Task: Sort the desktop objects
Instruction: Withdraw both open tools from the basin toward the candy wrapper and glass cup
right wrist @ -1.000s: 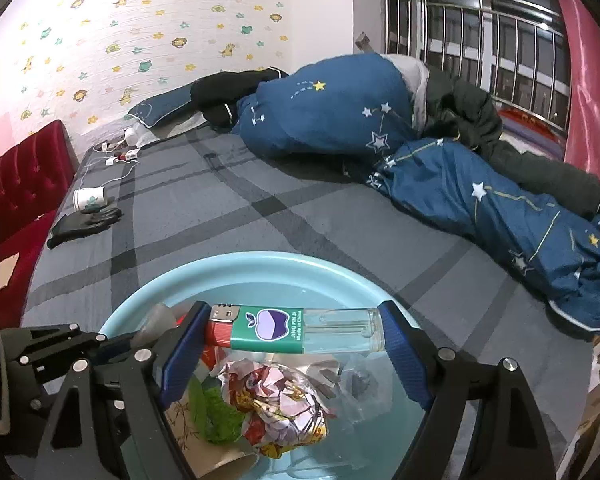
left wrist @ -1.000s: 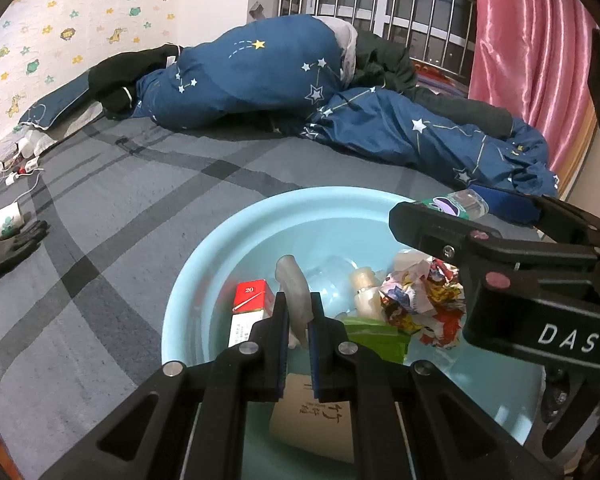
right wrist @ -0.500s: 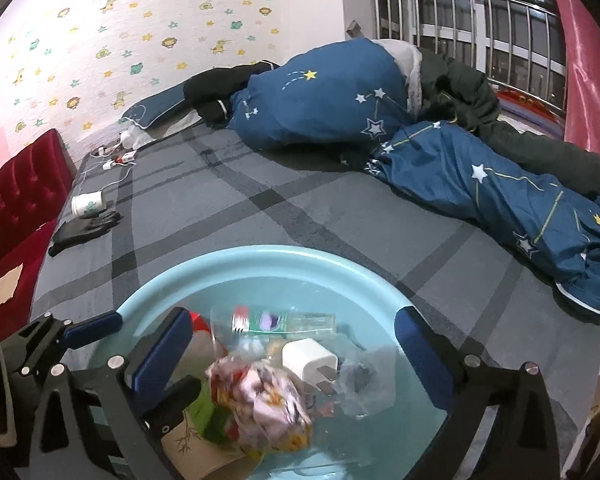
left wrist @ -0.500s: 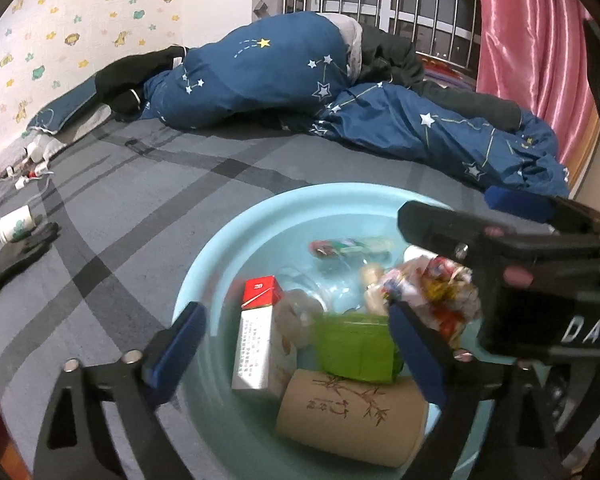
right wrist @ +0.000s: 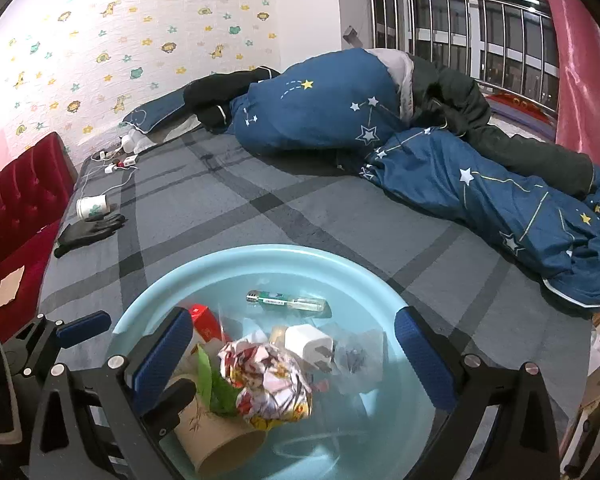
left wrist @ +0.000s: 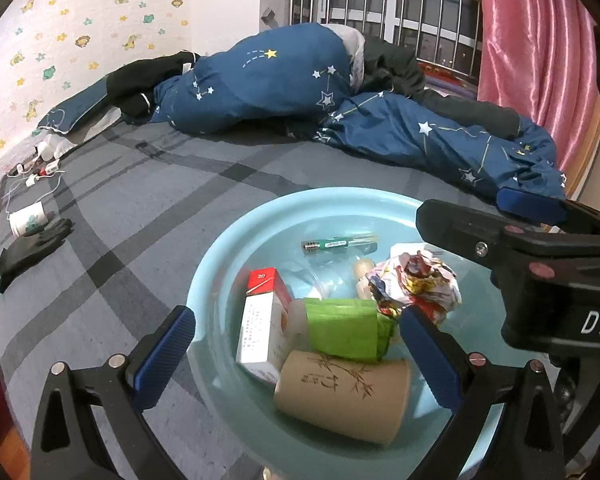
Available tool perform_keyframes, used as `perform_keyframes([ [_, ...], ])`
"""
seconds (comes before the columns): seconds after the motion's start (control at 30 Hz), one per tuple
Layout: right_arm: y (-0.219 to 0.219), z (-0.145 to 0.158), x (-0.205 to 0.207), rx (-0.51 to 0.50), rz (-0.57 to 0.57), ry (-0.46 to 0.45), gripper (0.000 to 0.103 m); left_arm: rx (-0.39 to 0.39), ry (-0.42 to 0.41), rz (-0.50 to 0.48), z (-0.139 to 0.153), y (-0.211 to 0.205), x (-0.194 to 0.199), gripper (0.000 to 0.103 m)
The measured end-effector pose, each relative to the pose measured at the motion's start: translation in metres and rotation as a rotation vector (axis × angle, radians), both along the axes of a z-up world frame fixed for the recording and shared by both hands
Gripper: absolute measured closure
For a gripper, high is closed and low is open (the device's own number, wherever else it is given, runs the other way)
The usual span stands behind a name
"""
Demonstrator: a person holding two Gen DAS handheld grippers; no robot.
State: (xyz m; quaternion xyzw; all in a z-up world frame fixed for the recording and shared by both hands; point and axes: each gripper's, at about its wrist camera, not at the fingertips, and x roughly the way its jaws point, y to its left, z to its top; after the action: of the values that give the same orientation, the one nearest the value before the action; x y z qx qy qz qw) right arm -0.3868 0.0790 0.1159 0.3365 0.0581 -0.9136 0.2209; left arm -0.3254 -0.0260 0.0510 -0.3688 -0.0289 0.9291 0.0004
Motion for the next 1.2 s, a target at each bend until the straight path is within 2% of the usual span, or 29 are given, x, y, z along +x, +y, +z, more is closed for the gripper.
perform_keyframes([
  [0.37,0.013,0.019,0.035,0.007,0.005,0.013,0.000,-0.010,0.026,0.012,0.022,0.005,0.034,0.000],
  [0.97,0.042,0.040,0.120,0.028,0.005,0.041,0.000,-0.010,0.066,0.014,0.052,0.022,0.112,0.000],
  [1.07,0.050,0.039,0.137,0.025,0.000,0.044,0.000,-0.013,0.073,0.020,0.052,0.026,0.126,0.000],
  [1.2,0.060,0.028,0.158,0.025,-0.013,0.037,0.000,-0.012,0.047,0.020,0.038,0.031,0.141,0.000],
])
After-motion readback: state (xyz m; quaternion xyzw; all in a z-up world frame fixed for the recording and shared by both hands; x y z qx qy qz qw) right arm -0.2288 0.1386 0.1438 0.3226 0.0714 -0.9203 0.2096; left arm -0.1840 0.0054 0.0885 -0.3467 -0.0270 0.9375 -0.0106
